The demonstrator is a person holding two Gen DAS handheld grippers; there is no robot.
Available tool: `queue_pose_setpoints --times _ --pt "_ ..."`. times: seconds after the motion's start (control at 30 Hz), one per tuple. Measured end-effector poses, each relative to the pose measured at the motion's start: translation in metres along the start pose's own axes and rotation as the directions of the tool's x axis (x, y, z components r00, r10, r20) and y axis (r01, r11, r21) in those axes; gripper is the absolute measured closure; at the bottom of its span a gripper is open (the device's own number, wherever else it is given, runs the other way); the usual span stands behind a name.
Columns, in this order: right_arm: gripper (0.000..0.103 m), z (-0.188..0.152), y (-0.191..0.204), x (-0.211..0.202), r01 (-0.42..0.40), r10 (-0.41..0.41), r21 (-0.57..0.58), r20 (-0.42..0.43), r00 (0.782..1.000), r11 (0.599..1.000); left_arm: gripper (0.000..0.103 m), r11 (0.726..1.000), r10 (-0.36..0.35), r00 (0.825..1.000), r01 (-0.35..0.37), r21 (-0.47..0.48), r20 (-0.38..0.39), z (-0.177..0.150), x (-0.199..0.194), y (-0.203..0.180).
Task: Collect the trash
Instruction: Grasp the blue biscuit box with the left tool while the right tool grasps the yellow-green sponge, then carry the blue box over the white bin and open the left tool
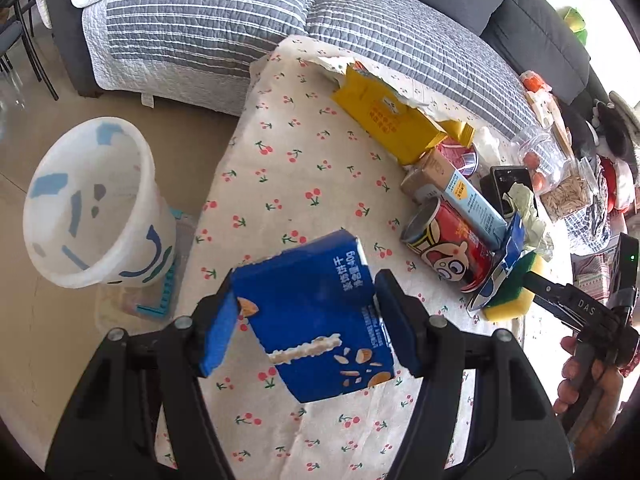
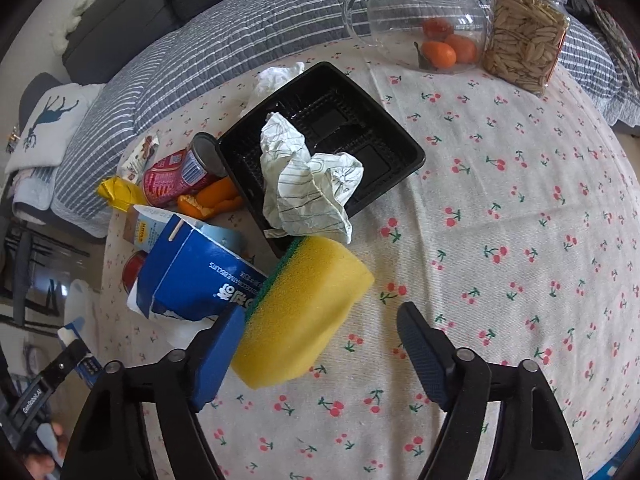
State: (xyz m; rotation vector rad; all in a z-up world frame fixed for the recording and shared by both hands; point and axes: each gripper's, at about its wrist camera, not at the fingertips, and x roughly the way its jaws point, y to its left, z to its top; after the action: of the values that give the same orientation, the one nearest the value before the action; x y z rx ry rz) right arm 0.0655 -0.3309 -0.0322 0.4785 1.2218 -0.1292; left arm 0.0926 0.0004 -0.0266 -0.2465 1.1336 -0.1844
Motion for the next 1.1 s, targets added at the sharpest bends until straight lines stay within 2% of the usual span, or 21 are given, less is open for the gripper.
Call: queue_pose_setpoints --times 0.07,0.1,0.23,0.3,0.4,0.53,0.63,0.7,0.83,0.9,1.03,1.1 --pt "0.059 -0.001 0.004 -0.003 -0.027 0.027 -0.016 0.001 1.000 1.000 0.036 1.000 -0.003 1.000 0.003 0.001 0.021 0.003 -0.008 0.012" --pt "0.063 -0.002 0.005 -0.004 -0.031 0.031 -0.023 0.003 1.000 0.999 0.036 1.000 0.003 1.000 -0.003 0.002 0.031 0.005 -0.009 0.014" --pt "0.063 -0.008 0.001 -0.009 -0.016 0.016 0.003 -0.003 1.000 1.000 0.036 1.000 0.018 0.998 -0.017 -0.014 0.064 0.006 -0.023 0.032" --pt "0.058 -0.011 -0.005 -0.015 0.014 -0.014 0.015 -0.001 1.000 1.000 0.036 0.999 0.019 0.998 -0.017 -0.030 0.068 0.008 -0.027 0.045" --pt "0.043 -0.015 -0.017 -0.020 0.068 -0.068 0.036 0.002 0.998 0.997 0.036 0.999 0.021 0.997 -0.018 -0.045 0.079 0.008 -0.034 0.059" --pt "0.042 -0.021 -0.029 -0.026 0.128 -0.129 0.068 0.005 0.992 0.989 0.036 0.998 0.021 0.996 -0.015 -0.066 0.085 0.006 -0.042 0.074" --pt "0.040 -0.025 -0.039 -0.030 0.097 -0.099 0.124 0.010 0.995 0.987 0.036 0.997 0.012 0.996 -0.005 -0.080 0.092 0.006 -0.048 0.082" --pt "0.034 -0.026 -0.043 -0.027 0.099 -0.100 0.143 0.001 0.995 0.985 0.036 0.997 0.008 0.995 0.000 -0.079 0.098 0.005 -0.051 0.084" --pt "0.030 -0.024 -0.036 -0.006 0.068 -0.064 0.187 -0.024 0.998 0.980 0.036 0.996 -0.001 0.995 0.009 -0.084 0.098 0.006 -0.052 0.085" --pt "0.025 -0.023 -0.029 0.006 0.084 -0.081 0.168 -0.026 0.996 0.982 0.036 0.996 -0.003 0.995 0.011 -0.090 0.099 0.006 -0.052 0.087" --pt "0.026 -0.026 -0.020 0.023 0.178 -0.177 0.124 -0.022 0.984 0.976 0.036 0.993 -0.015 0.994 0.027 -0.111 0.111 0.010 -0.055 0.094" --pt "0.035 -0.027 -0.015 0.019 0.183 -0.183 0.115 -0.014 0.983 0.976 0.036 0.992 -0.027 0.991 0.043 -0.119 0.134 0.014 -0.056 0.102"
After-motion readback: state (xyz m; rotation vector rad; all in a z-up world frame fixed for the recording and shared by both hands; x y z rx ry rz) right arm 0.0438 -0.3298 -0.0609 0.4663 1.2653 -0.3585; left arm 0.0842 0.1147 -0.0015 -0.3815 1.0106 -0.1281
